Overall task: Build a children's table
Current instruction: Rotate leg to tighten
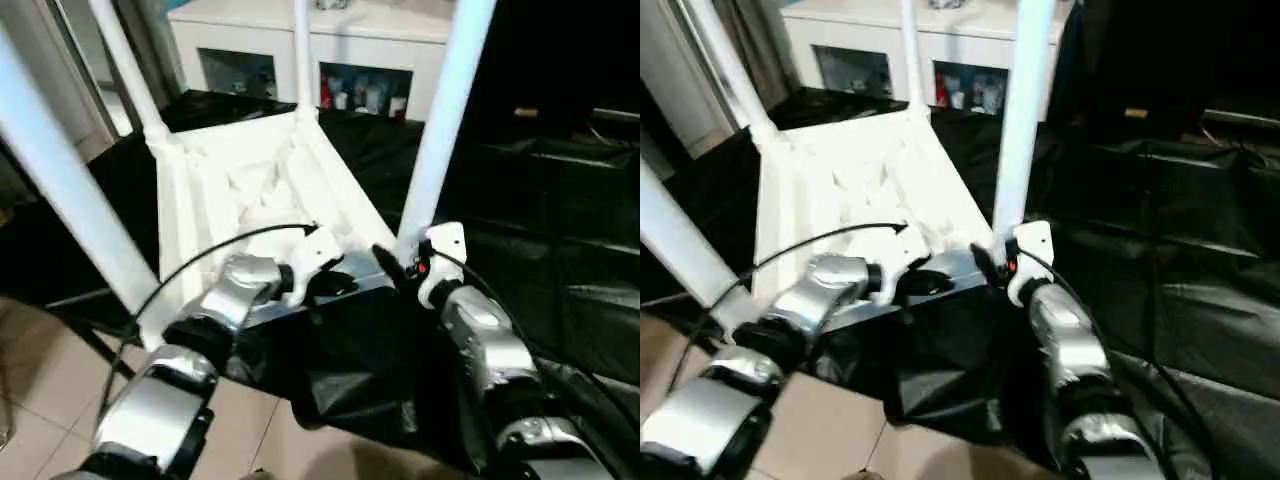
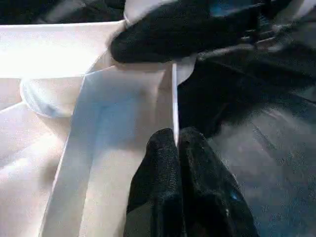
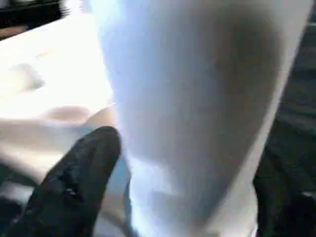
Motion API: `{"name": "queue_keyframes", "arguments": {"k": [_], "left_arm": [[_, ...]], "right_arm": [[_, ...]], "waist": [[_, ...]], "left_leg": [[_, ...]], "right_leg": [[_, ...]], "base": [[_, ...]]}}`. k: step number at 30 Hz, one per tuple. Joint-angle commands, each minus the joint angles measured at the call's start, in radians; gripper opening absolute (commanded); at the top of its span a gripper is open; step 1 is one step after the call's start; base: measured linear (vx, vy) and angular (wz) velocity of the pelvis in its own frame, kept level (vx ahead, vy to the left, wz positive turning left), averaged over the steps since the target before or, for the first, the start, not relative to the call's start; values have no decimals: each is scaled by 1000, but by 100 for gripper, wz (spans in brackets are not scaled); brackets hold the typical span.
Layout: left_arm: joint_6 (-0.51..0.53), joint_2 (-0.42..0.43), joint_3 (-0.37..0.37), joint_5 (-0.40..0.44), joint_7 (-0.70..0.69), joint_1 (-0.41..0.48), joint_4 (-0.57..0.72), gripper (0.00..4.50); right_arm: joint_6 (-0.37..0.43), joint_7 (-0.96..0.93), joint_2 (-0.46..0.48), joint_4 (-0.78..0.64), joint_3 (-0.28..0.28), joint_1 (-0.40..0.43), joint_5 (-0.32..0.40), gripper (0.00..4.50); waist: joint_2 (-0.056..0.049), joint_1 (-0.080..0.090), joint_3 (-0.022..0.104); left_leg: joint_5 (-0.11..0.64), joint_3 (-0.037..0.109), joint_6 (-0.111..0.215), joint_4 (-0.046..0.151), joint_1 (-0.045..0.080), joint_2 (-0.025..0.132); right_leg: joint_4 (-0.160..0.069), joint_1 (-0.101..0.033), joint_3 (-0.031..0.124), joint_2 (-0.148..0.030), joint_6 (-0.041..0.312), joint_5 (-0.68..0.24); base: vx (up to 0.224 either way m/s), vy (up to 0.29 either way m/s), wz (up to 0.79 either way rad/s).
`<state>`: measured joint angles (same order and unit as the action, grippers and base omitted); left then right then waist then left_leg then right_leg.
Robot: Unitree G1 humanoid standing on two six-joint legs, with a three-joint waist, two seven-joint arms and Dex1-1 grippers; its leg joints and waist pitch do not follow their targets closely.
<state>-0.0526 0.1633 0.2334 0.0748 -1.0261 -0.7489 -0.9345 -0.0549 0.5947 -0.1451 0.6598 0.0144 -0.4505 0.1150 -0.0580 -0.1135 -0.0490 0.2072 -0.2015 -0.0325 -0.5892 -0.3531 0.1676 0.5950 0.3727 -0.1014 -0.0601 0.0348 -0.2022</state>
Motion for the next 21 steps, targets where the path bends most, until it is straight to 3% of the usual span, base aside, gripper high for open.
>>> {"name": "queue_keyframes", "arguments": {"k": [1, 2, 5, 6, 8, 11, 14, 17, 21], "left_arm": [[-22, -7, 46, -12, -99, 19, 44, 0], [-31, 11, 53, -17, -142, 28, 57, 0], [-39, 44, 56, -30, -209, 40, 76, 0], [-37, 57, 51, -36, -229, 41, 79, 0], [-39, 83, 53, -40, -274, 47, 87, 0], [-29, 107, 54, -49, -326, 58, 103, 0], [-8, 132, 52, -66, -379, 77, 139, 0], [-5, 138, 51, -68, -387, 84, 148, 0], [-6, 140, 50, -69, -392, 88, 149, 0]], "right_arm": [[11, 227, 13, -57, -145, 24, 25, 391], [19, 279, -12, -76, -156, 32, 36, 391], [40, 382, -60, -108, -173, 47, 54, 391], [60, 425, -79, -124, -173, 54, 65, 391], [81, 483, -106, -155, -178, 71, 78, 391], [88, 512, -125, -167, -178, 82, 84, 391], [99, 539, -134, -174, -172, 88, 97, 366], [106, 554, -137, -176, -173, 88, 106, 349], [117, 577, -142, -174, -176, 87, 109, 314]], "waist": [[16, -6, 56], [12, -7, 58], [16, -7, 69], [17, -9, 71], [19, -16, 71], [21, -25, 69], [21, -31, 65], [21, -32, 64], [22, -32, 65]], "left_leg": [[127, 47, 95, 72, -5, 89], [108, 47, 108, 69, -7, 92], [48, 46, 144, 58, -10, 90], [5, 44, 180, 50, -13, 88], [5, 43, 194, 47, -9, 92], [29, 44, 181, 50, -9, 96], [66, 43, 137, 56, -6, 98], [82, 42, 114, 58, -4, 96], [68, 42, 108, 56, -5, 93]], "right_leg": [[-72, -43, 73, -129, 180, -178], [-64, -42, 72, -128, 192, -125], [-44, -42, 70, -126, 218, 11], [-35, -37, 68, -124, 233, 92], [-35, -33, 67, -126, 234, 92], [-38, -32, 67, -128, 226, 32], [-46, -30, 70, -129, 217, -56], [-50, -30, 71, -128, 214, -86], [-49, -32, 72, -129, 207, -77]], "base": [[0, 0, 0], [0, 0, 0], [0, 0, 0], [0, 0, 0], [0, 0, 0], [0, 0, 0], [0, 0, 0], [0, 0, 0], [0, 0, 0]]}}
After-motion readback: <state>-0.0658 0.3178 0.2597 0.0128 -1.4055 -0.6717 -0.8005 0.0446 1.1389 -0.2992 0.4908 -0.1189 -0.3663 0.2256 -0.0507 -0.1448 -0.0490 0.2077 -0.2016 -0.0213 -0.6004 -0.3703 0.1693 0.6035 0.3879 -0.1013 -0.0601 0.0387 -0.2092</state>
